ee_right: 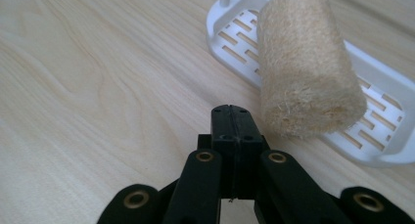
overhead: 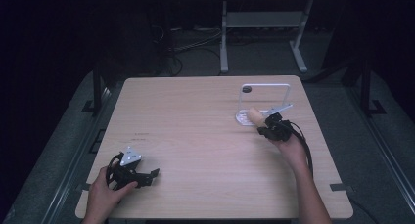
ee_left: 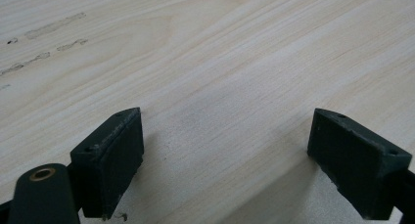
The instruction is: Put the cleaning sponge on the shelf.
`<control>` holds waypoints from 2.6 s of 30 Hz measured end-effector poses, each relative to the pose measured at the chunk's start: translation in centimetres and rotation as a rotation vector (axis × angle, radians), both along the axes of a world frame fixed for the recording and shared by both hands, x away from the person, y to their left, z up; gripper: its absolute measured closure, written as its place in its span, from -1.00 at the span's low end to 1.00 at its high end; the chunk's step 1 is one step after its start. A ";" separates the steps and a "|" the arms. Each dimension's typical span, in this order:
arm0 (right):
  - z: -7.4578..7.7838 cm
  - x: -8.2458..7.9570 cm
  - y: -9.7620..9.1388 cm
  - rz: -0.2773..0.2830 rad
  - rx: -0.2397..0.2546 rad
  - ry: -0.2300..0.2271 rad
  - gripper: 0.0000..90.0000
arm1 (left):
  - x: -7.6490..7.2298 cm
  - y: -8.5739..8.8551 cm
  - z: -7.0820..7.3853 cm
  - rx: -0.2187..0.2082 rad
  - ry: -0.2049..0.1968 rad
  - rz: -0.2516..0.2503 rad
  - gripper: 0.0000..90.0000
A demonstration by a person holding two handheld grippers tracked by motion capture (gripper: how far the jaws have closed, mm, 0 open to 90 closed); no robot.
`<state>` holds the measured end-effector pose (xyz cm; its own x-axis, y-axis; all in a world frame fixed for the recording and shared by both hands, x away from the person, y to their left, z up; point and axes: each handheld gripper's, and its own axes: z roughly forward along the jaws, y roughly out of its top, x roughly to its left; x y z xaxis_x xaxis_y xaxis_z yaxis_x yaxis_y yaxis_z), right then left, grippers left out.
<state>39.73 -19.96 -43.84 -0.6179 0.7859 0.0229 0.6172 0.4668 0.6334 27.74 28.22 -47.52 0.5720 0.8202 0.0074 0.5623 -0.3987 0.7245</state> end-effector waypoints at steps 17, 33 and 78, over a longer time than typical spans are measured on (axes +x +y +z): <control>-1.6 0.9 -0.6 -0.058 -0.011 0.010 1.00 | 0.0 0.0 0.0 0.001 0.003 0.001 -0.71; -1.7 1.5 -1.9 -0.126 -0.032 -0.008 1.00 | 0.0 0.0 0.0 0.000 0.001 0.001 -0.71; -0.9 2.0 -3.4 -0.194 -0.031 -0.023 0.42 | 0.0 0.0 0.0 0.001 0.002 0.001 -0.71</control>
